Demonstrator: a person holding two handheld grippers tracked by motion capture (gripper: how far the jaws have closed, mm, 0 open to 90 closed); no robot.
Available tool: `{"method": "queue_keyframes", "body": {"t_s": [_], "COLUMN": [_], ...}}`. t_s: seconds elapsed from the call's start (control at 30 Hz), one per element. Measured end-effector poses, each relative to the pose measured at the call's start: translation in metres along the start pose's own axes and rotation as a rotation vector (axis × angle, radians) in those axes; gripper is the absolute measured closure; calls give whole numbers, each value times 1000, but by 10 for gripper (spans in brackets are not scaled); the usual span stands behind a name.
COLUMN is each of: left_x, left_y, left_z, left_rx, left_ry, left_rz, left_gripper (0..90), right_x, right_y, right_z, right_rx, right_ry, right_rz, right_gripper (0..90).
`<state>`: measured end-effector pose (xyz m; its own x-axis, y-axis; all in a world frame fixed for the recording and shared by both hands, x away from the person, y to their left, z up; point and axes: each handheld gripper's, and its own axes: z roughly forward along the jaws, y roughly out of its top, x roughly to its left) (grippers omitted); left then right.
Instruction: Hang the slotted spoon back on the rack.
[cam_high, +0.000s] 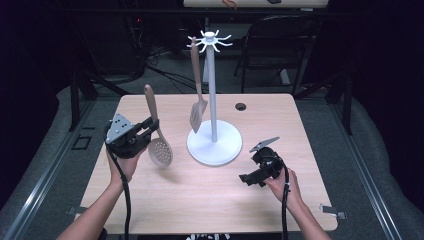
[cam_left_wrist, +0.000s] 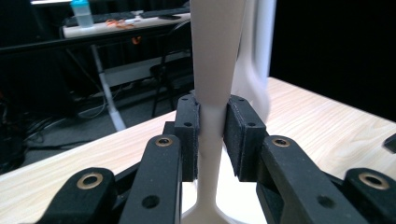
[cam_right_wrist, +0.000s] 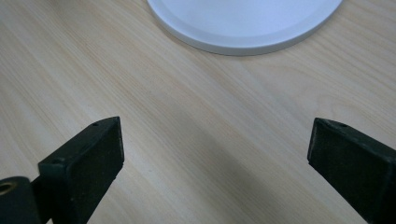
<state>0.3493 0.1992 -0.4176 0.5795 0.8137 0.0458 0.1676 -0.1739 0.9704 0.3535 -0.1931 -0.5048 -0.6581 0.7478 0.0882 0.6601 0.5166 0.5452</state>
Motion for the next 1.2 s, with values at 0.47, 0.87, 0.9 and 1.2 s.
{"method": "queue_keyframes", "body": {"t_s": [0.47, 0.87, 0.9, 1.2], "left_x": [-31, -37, -37, -43], "left_y": [30, 46, 47, 62], "left_z": [31, 44, 44, 57], "left_rx": [-10, -17, -18, -21], "left_ry": [-69, -85, -86, -103], "left_rz": [39, 33, 32, 27], "left_gripper": [759, 759, 759, 759], "right_x": [-1, -1, -1, -2], "right_y": [0, 0, 0, 1], "right_z": [-2, 0, 0, -1], "right_rx": [11, 5, 2, 16], "right_ry": [-12, 3, 3, -7], "right_rz": [-11, 0, -1, -12], "right_gripper": [34, 34, 35, 35]}}
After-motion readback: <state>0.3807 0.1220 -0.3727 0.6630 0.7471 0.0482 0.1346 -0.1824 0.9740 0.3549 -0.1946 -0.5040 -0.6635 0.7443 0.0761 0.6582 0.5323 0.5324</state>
